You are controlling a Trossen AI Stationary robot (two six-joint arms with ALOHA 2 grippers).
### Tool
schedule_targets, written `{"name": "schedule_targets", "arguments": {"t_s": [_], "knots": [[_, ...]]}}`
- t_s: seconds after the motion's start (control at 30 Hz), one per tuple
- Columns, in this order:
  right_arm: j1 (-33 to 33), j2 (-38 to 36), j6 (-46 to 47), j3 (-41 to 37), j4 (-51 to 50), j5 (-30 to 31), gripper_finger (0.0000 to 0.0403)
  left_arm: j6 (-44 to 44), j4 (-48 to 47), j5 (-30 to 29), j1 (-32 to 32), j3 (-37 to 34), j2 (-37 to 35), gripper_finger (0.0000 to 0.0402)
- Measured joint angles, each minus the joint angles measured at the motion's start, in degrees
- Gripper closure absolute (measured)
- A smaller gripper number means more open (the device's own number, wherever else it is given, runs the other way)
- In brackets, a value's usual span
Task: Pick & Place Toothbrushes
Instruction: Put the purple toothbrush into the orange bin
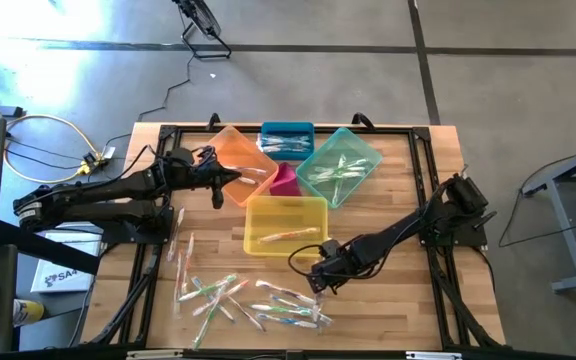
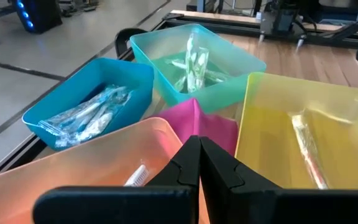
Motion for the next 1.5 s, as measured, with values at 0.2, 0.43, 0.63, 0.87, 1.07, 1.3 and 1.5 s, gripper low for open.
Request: {"name": "schedule_targets", "arguments": {"t_s": [0.2,0.43,0.63,0.87,1.07,1.3,1.5], "knots": [[-0.01,0.0,4.07,0.0,-0.72,2.63,0.0401,-0.02,-0.05,-0.02,0.0,0.0,0.02,0.0401],[0.04,0.0,6.62,0.0,-1.29,3.04,0.0401,-0.02,-0.07,-0.02,0.0,0.0,0.0,0.0401],[0.11,0.0,6.6,0.0,-1.27,3.69,0.0401,-0.02,-0.07,-0.02,0.0,0.0,0.02,0.0401],[0.29,0.0,6.43,0.0,-1.34,5.99,0.0358,-0.02,-0.13,-0.02,0.0,0.0,0.01,0.0401],[0.39,0.0,7.55,0.0,-1.73,7.52,0.0266,-0.02,-0.15,-0.02,0.0,-0.02,0.0,0.0401],[0.49,1.27,12.43,-0.04,-1.26,7.12,0.0243,-0.02,-0.2,-0.02,0.0,-0.02,0.0,0.0401],[0.5,4.87,13.66,0.03,2.01,6.82,0.0243,0.09,-0.56,-0.04,0.0,-0.04,0.04,0.0401]]}}
